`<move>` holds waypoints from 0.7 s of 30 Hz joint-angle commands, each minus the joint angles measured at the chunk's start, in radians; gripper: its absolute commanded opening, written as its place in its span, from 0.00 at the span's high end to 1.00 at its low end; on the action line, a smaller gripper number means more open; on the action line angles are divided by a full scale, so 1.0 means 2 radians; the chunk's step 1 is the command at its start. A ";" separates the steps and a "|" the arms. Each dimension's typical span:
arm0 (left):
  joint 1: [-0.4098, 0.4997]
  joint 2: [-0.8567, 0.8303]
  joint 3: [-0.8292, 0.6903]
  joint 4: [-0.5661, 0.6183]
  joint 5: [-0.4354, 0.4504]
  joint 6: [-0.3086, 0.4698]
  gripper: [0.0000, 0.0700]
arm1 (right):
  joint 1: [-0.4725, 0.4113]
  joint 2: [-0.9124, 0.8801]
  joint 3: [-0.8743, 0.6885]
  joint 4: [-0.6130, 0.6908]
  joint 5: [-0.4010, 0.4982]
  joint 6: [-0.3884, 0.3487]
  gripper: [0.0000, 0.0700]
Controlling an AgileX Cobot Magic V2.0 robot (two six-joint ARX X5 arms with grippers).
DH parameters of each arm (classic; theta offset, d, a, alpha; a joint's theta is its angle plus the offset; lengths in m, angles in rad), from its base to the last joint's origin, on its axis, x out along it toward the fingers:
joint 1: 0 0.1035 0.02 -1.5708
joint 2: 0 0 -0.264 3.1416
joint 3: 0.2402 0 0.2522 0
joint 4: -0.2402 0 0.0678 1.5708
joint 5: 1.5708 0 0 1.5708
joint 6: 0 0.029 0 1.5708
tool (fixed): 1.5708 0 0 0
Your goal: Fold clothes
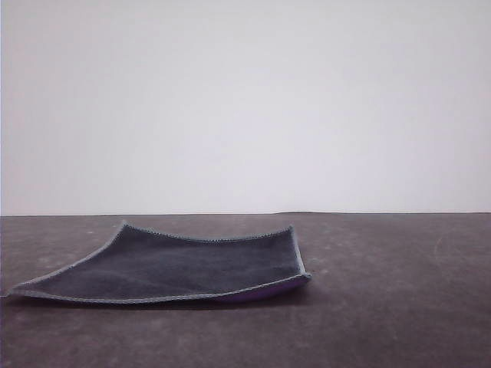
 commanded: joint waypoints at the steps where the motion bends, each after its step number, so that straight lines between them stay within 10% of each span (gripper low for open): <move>1: 0.001 0.000 -0.009 -0.006 -0.002 0.000 0.98 | 0.001 -0.001 -0.002 0.006 0.002 -0.007 0.99; 21: 0.001 0.000 -0.009 -0.006 -0.002 0.000 0.98 | 0.001 -0.001 -0.002 0.006 0.002 -0.007 0.99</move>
